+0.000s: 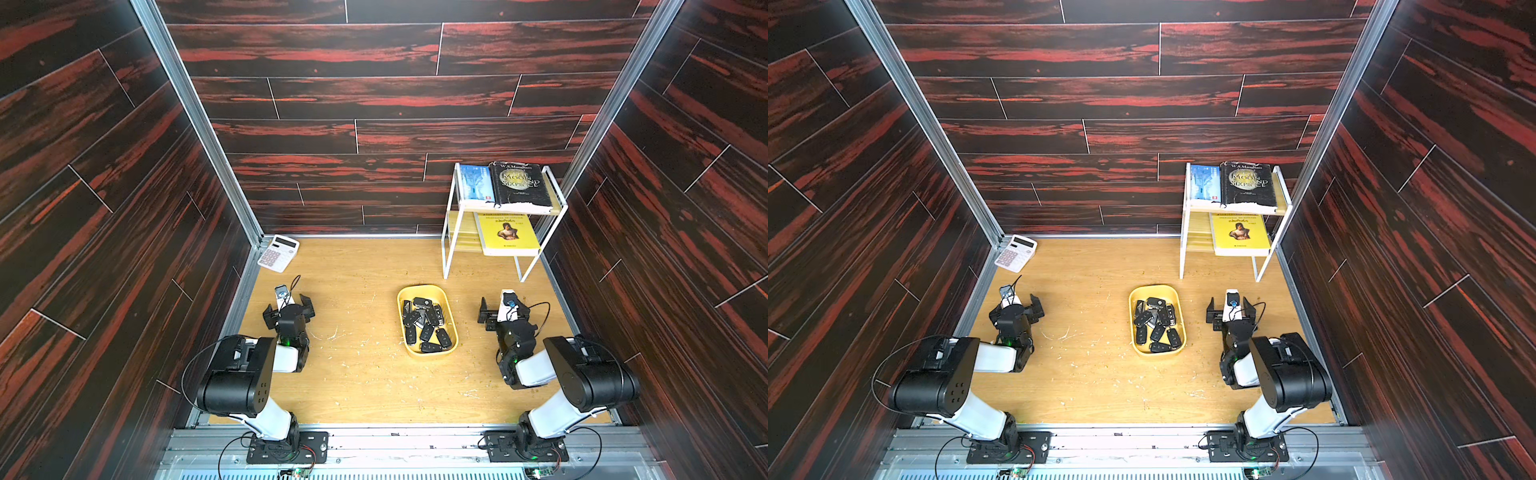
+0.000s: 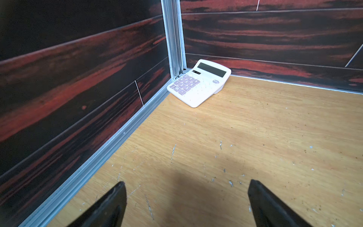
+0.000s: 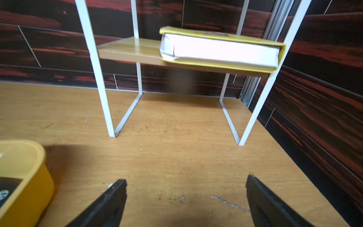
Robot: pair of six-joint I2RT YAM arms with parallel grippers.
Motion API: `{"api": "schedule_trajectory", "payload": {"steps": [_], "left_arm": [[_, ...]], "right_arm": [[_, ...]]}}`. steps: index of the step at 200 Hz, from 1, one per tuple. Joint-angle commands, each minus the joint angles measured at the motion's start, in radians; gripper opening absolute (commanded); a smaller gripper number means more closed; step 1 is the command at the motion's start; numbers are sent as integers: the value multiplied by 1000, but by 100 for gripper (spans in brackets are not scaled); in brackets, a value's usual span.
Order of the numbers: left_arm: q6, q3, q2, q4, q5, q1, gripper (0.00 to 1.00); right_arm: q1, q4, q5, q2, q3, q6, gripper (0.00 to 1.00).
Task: Place the car key into the storage box
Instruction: Reset both arms
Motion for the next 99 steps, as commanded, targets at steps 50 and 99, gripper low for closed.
{"api": "schedule_trajectory", "payload": {"steps": [50,99], "left_arm": [[-15,7,-8,-1,30,10,100],[-16,4,-11,4,28,10,100]], "right_arm": [[-1,-20,99,-8,37,30,99],[1,-23,103,-4,44,30,98]]}}
